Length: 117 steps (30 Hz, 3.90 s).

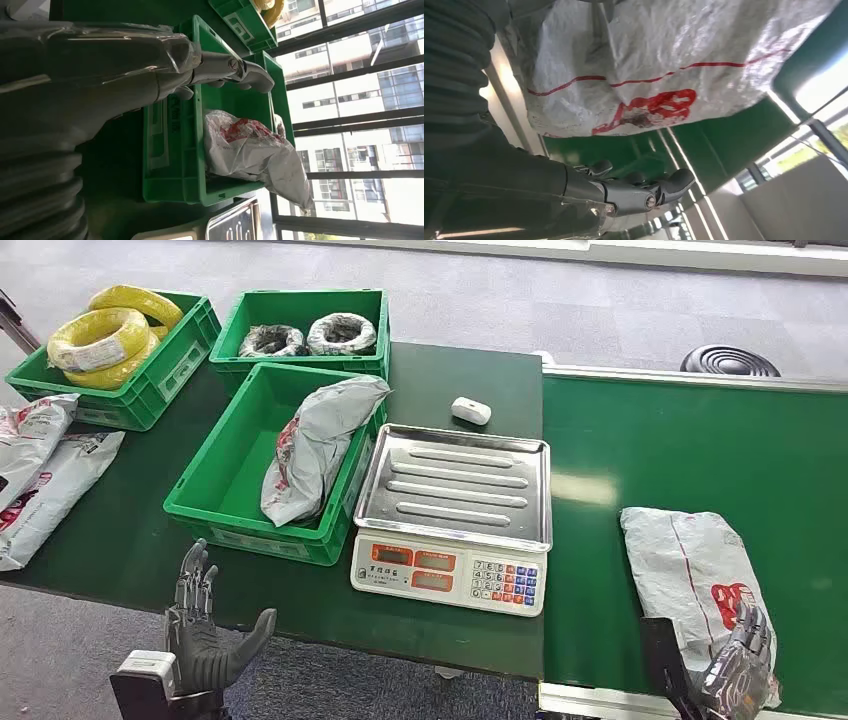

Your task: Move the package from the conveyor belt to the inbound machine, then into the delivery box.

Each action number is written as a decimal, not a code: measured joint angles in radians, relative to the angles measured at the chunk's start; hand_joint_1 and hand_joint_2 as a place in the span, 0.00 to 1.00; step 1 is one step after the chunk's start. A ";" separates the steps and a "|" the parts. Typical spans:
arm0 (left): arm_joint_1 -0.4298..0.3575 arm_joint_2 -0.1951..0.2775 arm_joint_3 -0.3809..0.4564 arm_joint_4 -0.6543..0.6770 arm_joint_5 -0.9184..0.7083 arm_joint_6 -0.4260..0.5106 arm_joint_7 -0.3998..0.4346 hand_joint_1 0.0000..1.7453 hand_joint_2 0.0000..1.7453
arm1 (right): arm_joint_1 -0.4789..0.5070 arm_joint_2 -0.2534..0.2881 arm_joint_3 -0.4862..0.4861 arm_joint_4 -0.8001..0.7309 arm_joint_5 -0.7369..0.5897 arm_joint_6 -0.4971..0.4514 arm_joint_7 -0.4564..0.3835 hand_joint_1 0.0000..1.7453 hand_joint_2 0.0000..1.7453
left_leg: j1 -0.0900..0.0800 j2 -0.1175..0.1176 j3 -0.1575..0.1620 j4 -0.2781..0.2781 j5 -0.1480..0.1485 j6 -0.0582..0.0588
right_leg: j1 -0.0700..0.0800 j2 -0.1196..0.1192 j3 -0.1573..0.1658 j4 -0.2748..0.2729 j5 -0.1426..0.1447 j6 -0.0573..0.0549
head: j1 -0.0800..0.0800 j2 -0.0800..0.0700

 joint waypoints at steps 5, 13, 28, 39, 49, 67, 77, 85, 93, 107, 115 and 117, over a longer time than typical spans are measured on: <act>0.003 0.005 -0.008 -0.004 0.000 0.005 0.011 0.00 1.00 | -0.017 -0.031 -0.021 0.048 -0.003 0.052 0.080 0.00 1.00 | 0.000 0.000 0.000 0.000 0.000 0.000 | 0.000 0.000 0.000 0.000 0.000 0.000 | 0.000 0.000; 0.004 0.011 -0.013 -0.006 0.000 0.006 0.014 0.00 1.00 | -0.031 -0.054 -0.035 0.093 0.000 0.067 0.099 0.71 1.00 | 0.000 0.000 0.000 0.000 0.000 0.000 | 0.000 0.000 0.000 0.000 0.000 0.000 | 0.000 0.000; -0.002 0.032 -0.050 -0.006 -0.002 0.060 0.034 0.00 1.00 | -0.120 -0.152 -0.021 0.213 -0.096 0.234 0.182 1.00 1.00 | 0.000 0.000 0.001 0.000 0.000 0.000 | 0.000 0.000 0.001 0.000 0.000 0.000 | 0.000 0.000; -0.034 0.035 -0.063 -0.014 -0.026 0.038 0.019 0.00 1.00 | -0.212 -0.178 0.027 0.090 -0.488 0.123 -0.131 1.00 1.00 | 0.000 0.000 0.000 0.000 0.001 0.001 | 0.000 0.000 0.001 0.000 0.001 0.000 | 0.000 0.000; -0.125 0.032 -0.068 -0.004 -0.025 0.006 -0.033 0.00 1.00 | -0.357 -0.166 0.100 -0.116 -0.527 0.014 -0.349 1.00 1.00 | 0.000 0.000 -0.001 0.001 0.002 0.001 | 0.000 0.000 0.001 0.001 0.002 0.000 | 0.000 0.000; -0.238 0.016 -0.064 0.010 0.019 -0.045 -0.056 0.00 1.00 | -0.618 -0.157 0.564 0.138 -0.064 0.463 -0.201 1.00 1.00 | 0.000 -0.004 -0.004 0.001 0.007 0.000 | 0.000 -0.004 -0.002 0.001 0.004 -0.001 | 0.000 0.000; -0.230 -0.002 0.010 -0.033 -0.005 -0.053 -0.012 0.00 1.00 | -0.719 -0.146 0.665 0.355 -0.011 0.591 -0.182 0.00 1.00 | 0.001 -0.003 -0.004 0.001 0.008 0.000 | 0.001 -0.003 -0.002 0.001 0.005 -0.001 | 0.000 0.000; -0.210 0.002 0.039 -0.063 -0.098 -0.052 0.055 0.00 1.00 | -0.688 -0.153 0.660 0.338 -0.152 0.545 -0.291 0.00 1.00 | 0.000 -0.004 -0.005 0.001 0.007 0.000 | 0.001 -0.004 -0.003 0.001 0.005 0.000 | 0.000 0.000; -0.303 0.034 0.021 -0.012 -0.221 -0.039 0.272 0.00 1.00 | -0.431 -0.160 0.581 0.049 -0.243 0.415 -0.319 0.00 1.00 | 0.001 -0.006 -0.005 0.001 0.007 0.000 | 0.001 -0.005 -0.003 0.000 0.005 0.000 | 0.000 0.000; -0.665 -0.008 -0.158 0.299 -0.384 -0.142 0.411 0.00 1.00 | -0.083 -0.089 0.392 -0.356 -0.457 0.313 -0.393 0.00 1.00 | 0.000 -0.008 -0.006 0.002 0.008 0.001 | 0.000 -0.009 -0.002 0.000 0.005 0.000 | 0.000 0.000; -0.942 -0.162 -0.287 0.646 -0.514 -0.201 0.494 0.00 1.00 | -0.038 -0.023 0.335 -0.463 -0.501 0.278 -0.408 0.00 1.00 | 0.000 -0.006 -0.006 0.003 0.008 0.001 | 0.000 -0.006 -0.003 0.000 0.006 0.001 | 0.000 0.000; -0.981 -0.192 -0.306 0.712 -0.530 -0.201 0.502 0.00 1.00 | -0.038 -0.012 0.331 -0.480 -0.509 0.269 -0.412 0.00 1.00 | 0.000 -0.006 -0.006 0.003 0.008 0.001 | 0.000 -0.006 -0.004 0.000 0.006 0.001 | 0.000 0.000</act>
